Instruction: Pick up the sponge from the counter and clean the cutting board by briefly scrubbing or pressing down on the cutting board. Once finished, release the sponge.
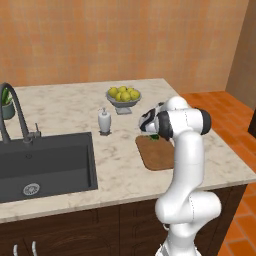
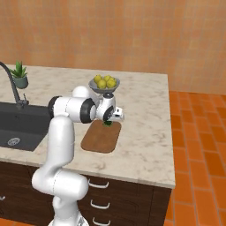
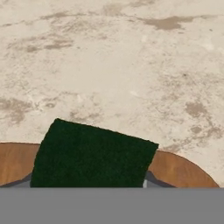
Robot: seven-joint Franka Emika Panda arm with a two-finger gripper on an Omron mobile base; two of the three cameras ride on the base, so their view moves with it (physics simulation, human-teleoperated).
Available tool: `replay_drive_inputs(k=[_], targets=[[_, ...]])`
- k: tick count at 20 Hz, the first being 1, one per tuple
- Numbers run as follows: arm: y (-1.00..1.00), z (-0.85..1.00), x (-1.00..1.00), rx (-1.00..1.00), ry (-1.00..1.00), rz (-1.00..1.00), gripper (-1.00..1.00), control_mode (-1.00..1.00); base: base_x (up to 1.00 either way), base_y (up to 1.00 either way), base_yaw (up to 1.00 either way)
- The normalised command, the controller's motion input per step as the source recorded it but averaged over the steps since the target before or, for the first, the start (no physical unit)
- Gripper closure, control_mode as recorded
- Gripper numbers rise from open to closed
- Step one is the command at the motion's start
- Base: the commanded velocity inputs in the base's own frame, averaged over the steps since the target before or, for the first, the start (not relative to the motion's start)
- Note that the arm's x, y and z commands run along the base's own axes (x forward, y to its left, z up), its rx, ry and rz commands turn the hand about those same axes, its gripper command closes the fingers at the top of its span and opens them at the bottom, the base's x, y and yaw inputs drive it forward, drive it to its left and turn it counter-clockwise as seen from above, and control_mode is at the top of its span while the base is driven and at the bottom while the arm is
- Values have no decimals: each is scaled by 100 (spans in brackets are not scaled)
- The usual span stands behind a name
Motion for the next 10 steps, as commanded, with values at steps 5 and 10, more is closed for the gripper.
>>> replay_drive_inputs(k=[5,10], targets=[[-37,-50,-6,-1,-1,0,100,-100,0,0,0],[-47,-48,-29,0,0,0,100,-100,0,0,0]])
